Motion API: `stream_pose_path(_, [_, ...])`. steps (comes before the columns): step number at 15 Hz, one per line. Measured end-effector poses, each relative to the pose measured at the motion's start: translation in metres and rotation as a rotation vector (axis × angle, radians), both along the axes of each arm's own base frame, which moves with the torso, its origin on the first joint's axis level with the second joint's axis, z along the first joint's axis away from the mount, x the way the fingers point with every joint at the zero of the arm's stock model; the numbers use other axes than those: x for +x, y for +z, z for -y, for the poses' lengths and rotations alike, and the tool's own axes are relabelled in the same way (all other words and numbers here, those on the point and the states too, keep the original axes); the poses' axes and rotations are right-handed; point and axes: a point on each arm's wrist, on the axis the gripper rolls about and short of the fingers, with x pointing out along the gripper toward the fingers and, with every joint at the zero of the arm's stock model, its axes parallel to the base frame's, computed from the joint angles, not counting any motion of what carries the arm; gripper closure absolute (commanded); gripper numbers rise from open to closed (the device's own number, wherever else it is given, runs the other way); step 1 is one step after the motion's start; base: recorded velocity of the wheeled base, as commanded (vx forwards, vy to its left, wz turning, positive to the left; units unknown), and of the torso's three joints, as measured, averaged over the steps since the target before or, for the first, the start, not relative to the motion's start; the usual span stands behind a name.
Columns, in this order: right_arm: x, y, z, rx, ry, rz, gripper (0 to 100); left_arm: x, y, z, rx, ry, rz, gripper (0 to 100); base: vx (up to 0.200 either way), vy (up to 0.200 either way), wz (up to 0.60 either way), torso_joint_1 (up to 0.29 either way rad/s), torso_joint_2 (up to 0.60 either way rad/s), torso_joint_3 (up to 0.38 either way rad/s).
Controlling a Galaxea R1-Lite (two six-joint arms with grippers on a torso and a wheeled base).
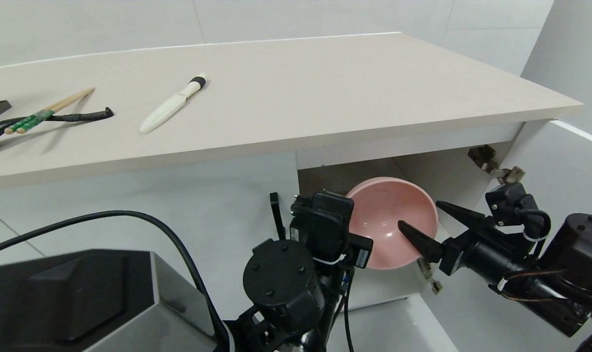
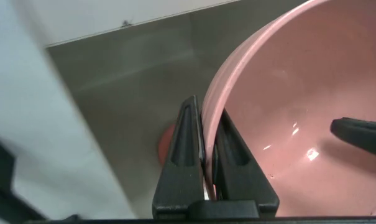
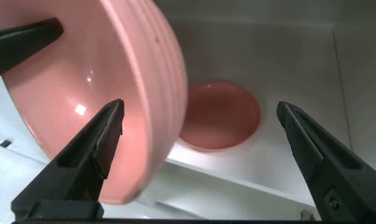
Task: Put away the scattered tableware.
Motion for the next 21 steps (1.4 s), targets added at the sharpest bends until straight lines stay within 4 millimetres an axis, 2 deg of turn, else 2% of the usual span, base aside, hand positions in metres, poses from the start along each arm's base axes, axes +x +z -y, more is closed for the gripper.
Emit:
stream_pose_path(7, [-0.012,0.013,0.001,0.025,0.018,0.043,100,0.002,-0.004,0.003,0.002,-0.001,-0.004,100,0.0,0.0,0.0,0.0,0.0,0.0])
stream_pose_path(8, [-0.013,0.014,0.0,0.026,0.023,0.046,100,0.002,-0.004,0.003,-0.002,-0.002,-0.004,0,0.0,0.0,0.0,0.0,0.0,0.0])
stream_pose_path(12, [-0.013,0.011,-0.002,0.02,0.034,0.034,100,-0.003,-0.003,0.004,0.004,-0.037,-0.003,0,0.0,0.0,0.0,0.0,0.0,0.0])
stream_pose_path(15, [-0.01,0.004,-0.001,0.006,0.024,0.008,100,-0.017,0.005,-0.001,-0.057,-0.182,-0.013,0,0.0,0.0,0.0,0.0,0.0,0.0])
stream_pose_path(17, [-0.009,-0.003,0.002,-0.008,0.01,-0.02,100,-0.028,0.011,-0.018,-0.089,-0.325,-0.043,0,0.0,0.0,0.0,0.0,0.0,0.0])
stream_pose_path(19, [-0.01,-0.007,0.003,-0.017,0.006,-0.038,100,-0.029,0.015,-0.04,-0.085,-0.403,-0.057,0,0.0,0.0,0.0,0.0,0.0,0.0])
stream_pose_path(21, [-0.009,-0.01,0.008,-0.019,-0.009,-0.056,100,-0.037,0.017,-0.061,-0.039,-0.571,-0.058,0,0.0,0.0,0.0,0.0,0.0,0.0])
